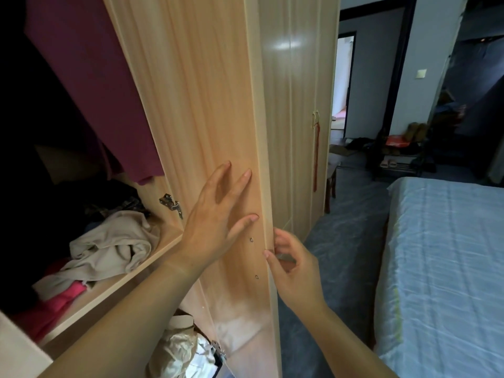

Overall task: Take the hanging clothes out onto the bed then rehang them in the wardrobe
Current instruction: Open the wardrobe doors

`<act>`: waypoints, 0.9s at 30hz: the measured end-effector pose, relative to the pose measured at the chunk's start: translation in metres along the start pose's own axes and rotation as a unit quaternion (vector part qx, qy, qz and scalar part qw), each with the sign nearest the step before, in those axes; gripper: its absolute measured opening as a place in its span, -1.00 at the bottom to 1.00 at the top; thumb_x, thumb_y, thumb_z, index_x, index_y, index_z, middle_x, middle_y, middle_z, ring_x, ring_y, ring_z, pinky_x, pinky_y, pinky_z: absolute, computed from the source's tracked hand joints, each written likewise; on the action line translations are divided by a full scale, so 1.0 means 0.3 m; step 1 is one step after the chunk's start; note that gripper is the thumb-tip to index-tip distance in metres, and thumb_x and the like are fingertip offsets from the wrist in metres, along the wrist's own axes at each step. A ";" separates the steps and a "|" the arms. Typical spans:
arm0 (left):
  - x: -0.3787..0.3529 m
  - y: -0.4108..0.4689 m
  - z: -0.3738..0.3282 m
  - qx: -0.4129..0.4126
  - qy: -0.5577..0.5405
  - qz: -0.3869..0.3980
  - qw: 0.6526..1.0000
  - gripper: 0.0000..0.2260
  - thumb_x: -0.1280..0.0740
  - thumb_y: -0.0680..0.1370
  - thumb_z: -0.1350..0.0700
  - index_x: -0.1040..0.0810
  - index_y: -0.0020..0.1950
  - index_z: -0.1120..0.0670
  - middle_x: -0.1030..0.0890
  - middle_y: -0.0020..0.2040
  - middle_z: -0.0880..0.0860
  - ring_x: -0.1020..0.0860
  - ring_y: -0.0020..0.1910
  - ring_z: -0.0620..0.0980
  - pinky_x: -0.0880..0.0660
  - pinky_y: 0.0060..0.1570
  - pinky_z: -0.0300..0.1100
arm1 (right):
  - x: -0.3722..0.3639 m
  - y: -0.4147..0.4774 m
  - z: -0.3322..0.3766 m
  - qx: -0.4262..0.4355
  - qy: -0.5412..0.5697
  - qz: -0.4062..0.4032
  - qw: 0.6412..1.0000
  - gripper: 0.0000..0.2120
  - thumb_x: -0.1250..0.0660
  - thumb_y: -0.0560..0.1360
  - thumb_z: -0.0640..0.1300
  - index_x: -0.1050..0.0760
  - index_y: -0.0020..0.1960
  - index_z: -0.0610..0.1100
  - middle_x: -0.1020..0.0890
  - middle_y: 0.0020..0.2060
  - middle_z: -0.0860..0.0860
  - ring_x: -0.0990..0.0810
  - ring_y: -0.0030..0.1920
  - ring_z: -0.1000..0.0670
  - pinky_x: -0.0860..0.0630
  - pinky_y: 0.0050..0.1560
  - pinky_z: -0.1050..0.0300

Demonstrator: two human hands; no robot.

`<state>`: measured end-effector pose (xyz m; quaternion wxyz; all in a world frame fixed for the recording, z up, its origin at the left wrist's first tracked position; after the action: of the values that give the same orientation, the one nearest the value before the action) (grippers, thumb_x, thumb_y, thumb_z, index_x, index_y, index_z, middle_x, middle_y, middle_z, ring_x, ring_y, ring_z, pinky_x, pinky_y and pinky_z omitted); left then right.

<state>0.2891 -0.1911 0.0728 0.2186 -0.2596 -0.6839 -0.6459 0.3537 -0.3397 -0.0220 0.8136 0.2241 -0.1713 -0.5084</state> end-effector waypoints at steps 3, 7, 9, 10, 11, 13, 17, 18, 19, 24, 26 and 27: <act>-0.059 0.031 0.006 -0.006 0.003 0.004 1.000 -0.37 -0.18 0.50 -0.22 -0.02 0.52 -0.18 -0.07 0.53 0.10 -0.09 0.50 -0.03 -0.18 0.37 -0.15 | 0.034 0.034 -0.020 0.013 -0.039 -0.019 0.999 -0.57 -0.37 0.48 -0.21 -0.39 0.26 0.12 -0.62 -0.03 0.11 -0.60 -0.03 0.19 -0.55 -0.10 0.33; -0.141 0.077 0.024 -0.037 0.026 0.009 0.999 -0.35 -0.27 0.50 -0.16 -0.08 0.53 -0.13 -0.05 0.54 0.09 -0.09 0.50 0.04 -0.16 0.41 -0.09 | 0.074 0.091 -0.063 0.027 -0.084 -0.063 0.994 -0.52 -0.38 0.47 -0.25 -0.38 0.27 0.13 -0.62 -0.01 0.03 -0.59 -0.01 0.20 -0.53 -0.04 0.35; -0.180 0.101 0.038 -0.053 0.037 0.004 0.998 -0.35 -0.34 0.48 -0.10 -0.15 0.51 -0.10 -0.08 0.53 0.12 -0.12 0.49 0.08 -0.19 0.39 -0.04 | 0.084 0.118 -0.084 0.020 -0.094 -0.078 0.992 -0.51 -0.39 0.46 -0.25 -0.37 0.28 0.11 -0.61 0.00 0.02 -0.57 0.00 0.21 -0.51 -0.02 0.38; -0.198 0.113 0.046 -0.061 0.042 0.002 0.997 -0.35 -0.36 0.48 -0.08 -0.16 0.51 -0.10 -0.08 0.53 0.11 -0.14 0.48 0.10 -0.22 0.38 -0.02 | 0.089 0.133 -0.093 0.015 -0.100 -0.084 0.991 -0.51 -0.39 0.46 -0.25 -0.37 0.28 0.11 -0.61 -0.01 0.03 -0.57 0.00 0.22 -0.50 -0.03 0.40; -0.216 0.124 0.053 -0.067 0.048 0.003 0.997 -0.35 -0.37 0.48 -0.07 -0.16 0.51 -0.11 -0.07 0.53 0.11 -0.15 0.47 0.12 -0.24 0.37 0.01 | 0.093 0.148 -0.103 0.011 -0.106 -0.090 0.990 -0.51 -0.38 0.46 -0.25 -0.37 0.28 0.12 -0.61 -0.01 0.04 -0.57 0.00 0.22 -0.49 -0.04 0.42; -0.247 0.144 0.064 -0.079 0.056 0.001 0.995 -0.36 -0.37 0.48 -0.05 -0.17 0.50 -0.10 -0.07 0.52 0.11 -0.17 0.45 0.14 -0.27 0.35 0.04 | 0.105 0.179 -0.122 0.004 -0.118 -0.096 0.988 -0.50 -0.37 0.47 -0.24 -0.35 0.29 0.14 -0.60 -0.02 0.05 -0.57 -0.02 0.23 -0.47 -0.06 0.45; -0.296 0.172 0.064 -0.078 0.059 -0.008 0.995 -0.38 -0.37 0.46 -0.02 -0.23 0.49 -0.06 -0.09 0.51 0.12 -0.16 0.43 0.14 -0.31 0.32 0.06 | 0.122 0.222 -0.145 0.012 -0.152 -0.095 0.984 -0.49 -0.35 0.48 -0.24 -0.31 0.33 0.10 -0.59 0.00 0.07 -0.57 -0.05 0.21 -0.44 -0.05 0.48; -0.305 0.176 0.064 -0.076 0.058 -0.010 0.995 -0.38 -0.37 0.46 -0.01 -0.23 0.48 -0.07 -0.09 0.51 0.13 -0.15 0.43 0.14 -0.32 0.31 0.06 | 0.124 0.228 -0.145 0.014 -0.152 -0.094 0.984 -0.49 -0.35 0.48 -0.25 -0.31 0.33 0.10 -0.58 0.00 0.08 -0.55 -0.04 0.21 -0.43 -0.04 0.49; -0.310 0.179 0.065 -0.075 0.056 -0.012 0.996 -0.38 -0.37 0.46 -0.01 -0.23 0.48 -0.07 -0.10 0.51 0.13 -0.16 0.43 0.14 -0.32 0.31 0.07 | 0.127 0.232 -0.144 0.017 -0.155 -0.092 0.984 -0.49 -0.35 0.48 -0.25 -0.31 0.33 0.09 -0.58 0.00 0.09 -0.55 -0.04 0.20 -0.43 -0.04 0.50; -0.306 0.176 0.062 -0.084 0.061 -0.027 0.994 -0.40 -0.39 0.46 0.00 -0.27 0.47 -0.04 -0.12 0.49 0.14 -0.18 0.41 0.14 -0.31 0.31 0.06 | 0.135 0.233 -0.148 0.017 -0.183 -0.082 0.979 -0.53 -0.35 0.49 -0.19 -0.35 0.36 0.05 -0.62 0.04 0.02 -0.58 -0.02 0.12 -0.50 -0.02 0.40; -0.298 0.170 0.065 -0.090 0.060 -0.021 0.994 -0.42 -0.39 0.49 -0.01 -0.26 0.47 -0.04 -0.11 0.50 0.14 -0.20 0.42 0.15 -0.30 0.35 0.04 | 0.135 0.224 -0.147 0.008 -0.193 -0.066 0.979 -0.53 -0.33 0.50 -0.11 -0.34 0.38 0.06 -0.61 0.09 0.04 -0.59 0.02 0.11 -0.57 0.02 0.15; -0.292 0.167 0.068 -0.089 0.058 -0.013 0.994 -0.42 -0.38 0.51 -0.02 -0.25 0.48 -0.05 -0.11 0.51 0.14 -0.21 0.42 0.15 -0.28 0.37 0.02 | 0.134 0.218 -0.140 -0.001 -0.196 -0.055 0.979 -0.53 -0.32 0.50 -0.09 -0.32 0.39 0.05 -0.59 0.13 0.05 -0.58 0.05 0.12 -0.57 0.04 0.08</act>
<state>0.3892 -0.1756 0.0545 0.2254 -0.2311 -0.6135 -0.7207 0.4412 -0.3429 -0.0200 0.7350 0.1288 -0.3143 -0.5868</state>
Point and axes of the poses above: each hand's wrist, its own y-axis towards the middle knuckle, its own x-axis out of the back of the hand, z = x × y, the point moved 2 cm from there along y, towards the middle knuckle
